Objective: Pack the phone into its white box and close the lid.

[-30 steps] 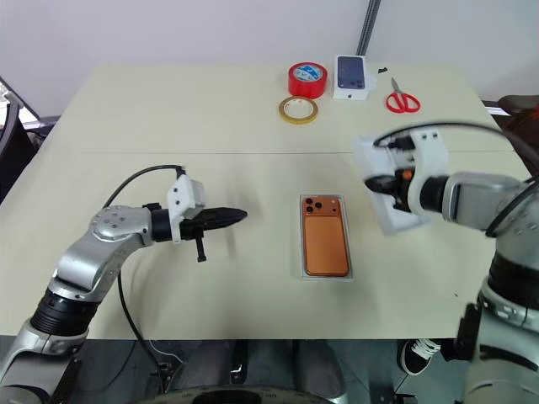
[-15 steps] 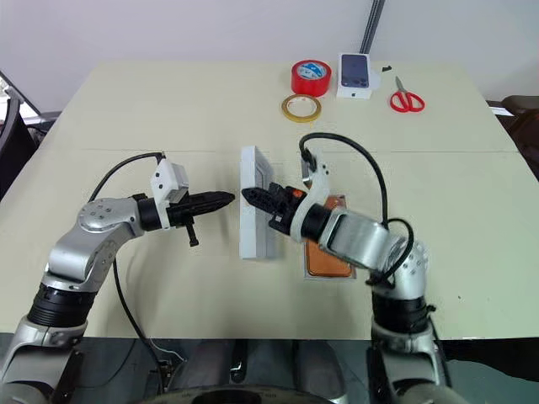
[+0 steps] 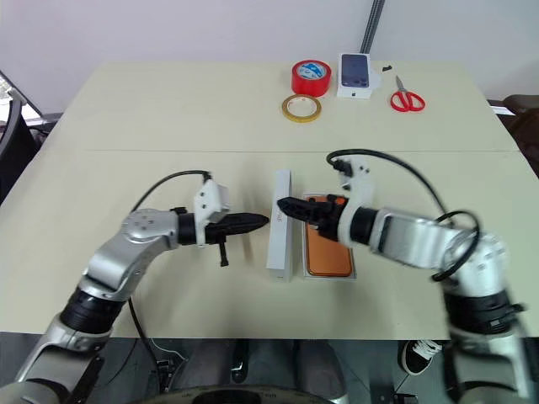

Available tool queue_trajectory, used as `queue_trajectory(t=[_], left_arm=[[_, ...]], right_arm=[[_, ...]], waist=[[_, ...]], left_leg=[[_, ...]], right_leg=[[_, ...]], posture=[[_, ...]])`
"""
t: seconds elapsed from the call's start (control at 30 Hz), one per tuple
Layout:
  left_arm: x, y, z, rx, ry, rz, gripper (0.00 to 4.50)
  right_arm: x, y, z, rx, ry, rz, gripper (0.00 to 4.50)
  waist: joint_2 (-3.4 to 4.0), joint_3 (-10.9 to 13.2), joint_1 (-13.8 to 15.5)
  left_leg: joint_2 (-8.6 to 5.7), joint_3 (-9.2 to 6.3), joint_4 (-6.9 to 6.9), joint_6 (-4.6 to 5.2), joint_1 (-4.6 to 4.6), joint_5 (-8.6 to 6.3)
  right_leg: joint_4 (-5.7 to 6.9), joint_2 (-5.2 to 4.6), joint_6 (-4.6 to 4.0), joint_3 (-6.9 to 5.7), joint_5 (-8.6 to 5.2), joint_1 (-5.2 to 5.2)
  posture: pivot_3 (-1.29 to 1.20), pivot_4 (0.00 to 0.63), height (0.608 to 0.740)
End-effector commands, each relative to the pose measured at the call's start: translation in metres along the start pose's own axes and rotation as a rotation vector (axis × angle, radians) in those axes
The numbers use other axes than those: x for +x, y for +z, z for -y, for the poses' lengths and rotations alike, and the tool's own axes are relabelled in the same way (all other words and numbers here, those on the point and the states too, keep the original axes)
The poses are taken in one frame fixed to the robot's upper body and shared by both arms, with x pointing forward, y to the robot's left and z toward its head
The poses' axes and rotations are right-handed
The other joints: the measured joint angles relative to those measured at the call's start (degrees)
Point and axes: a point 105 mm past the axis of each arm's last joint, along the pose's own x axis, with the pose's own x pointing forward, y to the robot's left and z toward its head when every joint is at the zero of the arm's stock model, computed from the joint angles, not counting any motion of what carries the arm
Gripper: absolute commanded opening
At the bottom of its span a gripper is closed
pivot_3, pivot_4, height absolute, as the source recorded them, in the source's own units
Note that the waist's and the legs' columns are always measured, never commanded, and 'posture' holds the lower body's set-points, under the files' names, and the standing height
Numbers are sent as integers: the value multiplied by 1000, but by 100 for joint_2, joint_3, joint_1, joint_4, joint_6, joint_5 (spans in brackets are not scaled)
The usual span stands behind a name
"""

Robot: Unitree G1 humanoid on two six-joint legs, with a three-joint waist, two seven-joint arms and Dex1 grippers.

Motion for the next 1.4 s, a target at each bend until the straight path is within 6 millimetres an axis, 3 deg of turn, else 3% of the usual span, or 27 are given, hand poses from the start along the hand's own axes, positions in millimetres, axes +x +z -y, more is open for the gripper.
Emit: queue_trajectory(t=[0.03,0.07,0.13,0.23,0.33,0.57,0.77,1.1,1.4], left_arm=[[22,4,6,33,-45,-4,0],[28,6,7,39,-54,2,0],[36,9,9,42,-59,15,0],[44,16,8,22,-53,49,0],[38,21,3,1,-26,70,0],[-3,10,-20,-41,81,-17,0],[-25,-9,-2,-30,-29,-156,0],[17,-18,16,-5,-110,-166,0],[40,6,15,-72,-76,-16,0]], right_arm=[[-17,15,19,-51,-102,4,3808],[-20,18,25,-79,-138,5,3808],[-26,21,34,-142,-197,-1,2979],[-32,17,46,-248,-279,-37,1409],[-36,11,54,-397,-352,-92,66],[-36,-10,62,-689,-384,-218,66],[-31,-19,59,-744,-312,-241,66],[-27,-27,58,-782,-262,-278,66],[-31,-27,60,-776,-281,-277,66]], waist=[[0,0,-2],[-1,0,-9],[1,0,-31],[3,0,-26],[6,-2,-12],[6,-2,-24],[6,-1,-3],[5,-1,105],[6,-1,116]], left_leg=[[1,1,2,2,-1,-1],[-2,3,2,2,-4,-1],[-1,4,2,2,-6,-1],[6,3,1,2,-6,-1],[5,3,1,2,-6,-1],[4,1,2,2,-6,-1],[3,1,2,1,-5,0],[-2,0,7,1,-2,0],[-3,0,11,1,-2,0]], right_leg=[[-1,0,0,0,0,2],[-2,-2,0,2,0,-1],[-3,-2,0,3,0,-2],[2,4,0,3,0,-7],[2,4,0,3,0,-7],[2,3,0,3,0,-8],[1,0,0,3,0,-8],[4,-1,0,2,0,-3],[5,-2,0,2,0,-1]], posture=[[0,150,740],[0,150,740],[0,150,740],[0,150,740],[0,150,740],[0,150,740],[0,150,740],[0,150,740],[0,150,740]])
